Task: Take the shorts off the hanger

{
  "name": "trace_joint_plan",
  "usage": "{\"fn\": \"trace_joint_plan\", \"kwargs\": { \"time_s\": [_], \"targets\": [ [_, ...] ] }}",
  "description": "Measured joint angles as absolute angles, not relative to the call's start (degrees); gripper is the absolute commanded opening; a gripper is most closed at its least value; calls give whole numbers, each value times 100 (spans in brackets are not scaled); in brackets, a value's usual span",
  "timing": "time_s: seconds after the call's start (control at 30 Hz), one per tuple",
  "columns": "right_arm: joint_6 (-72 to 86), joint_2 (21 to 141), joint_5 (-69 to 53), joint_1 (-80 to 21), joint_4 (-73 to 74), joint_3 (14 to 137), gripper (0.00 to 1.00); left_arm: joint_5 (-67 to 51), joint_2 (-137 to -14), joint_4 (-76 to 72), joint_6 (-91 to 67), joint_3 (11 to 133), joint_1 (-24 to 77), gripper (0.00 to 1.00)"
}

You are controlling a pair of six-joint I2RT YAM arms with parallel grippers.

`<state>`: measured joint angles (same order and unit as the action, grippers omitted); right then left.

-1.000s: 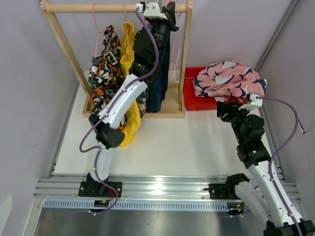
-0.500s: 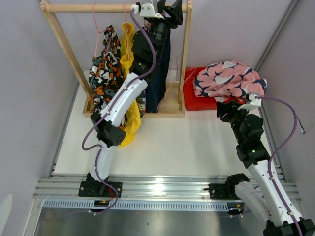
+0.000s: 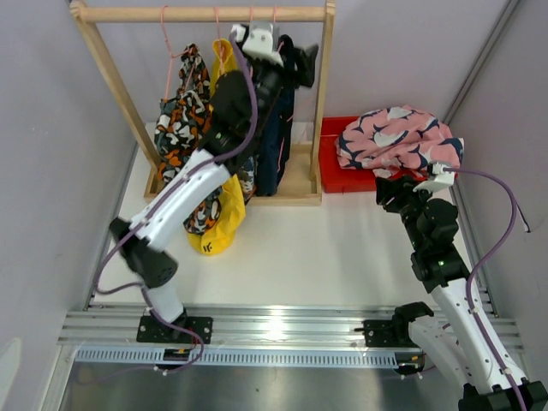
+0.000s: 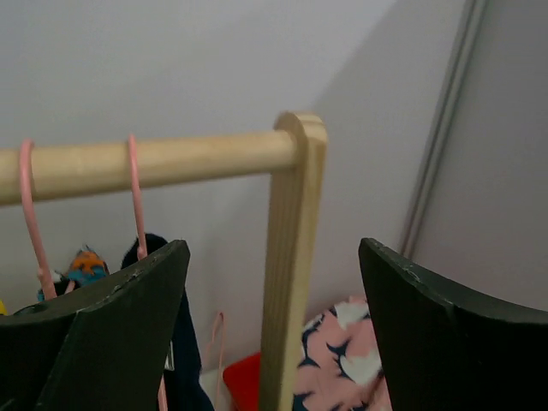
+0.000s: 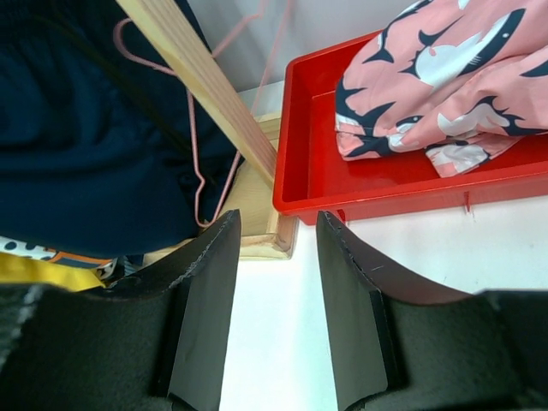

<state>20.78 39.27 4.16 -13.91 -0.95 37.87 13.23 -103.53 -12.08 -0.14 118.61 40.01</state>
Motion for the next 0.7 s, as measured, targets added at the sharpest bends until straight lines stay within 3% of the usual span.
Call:
{"fn": "trace_joint_plan", "kwargs": {
  "time_s": [0.3, 0.43, 0.7],
  "targets": [
    [2231, 3774, 314, -1603, 86, 3863, 47, 972, -7426, -1487, -113, 7596, 4366, 76],
    [2252, 3570, 325, -1763, 338, 3933, 47, 762, -7529, -1354, -196, 7179, 4587, 68],
    [2270, 3085, 486, -1892, 843, 3933, 47, 528, -8510, -1238, -528, 6943, 4751, 64]
  ]
}}
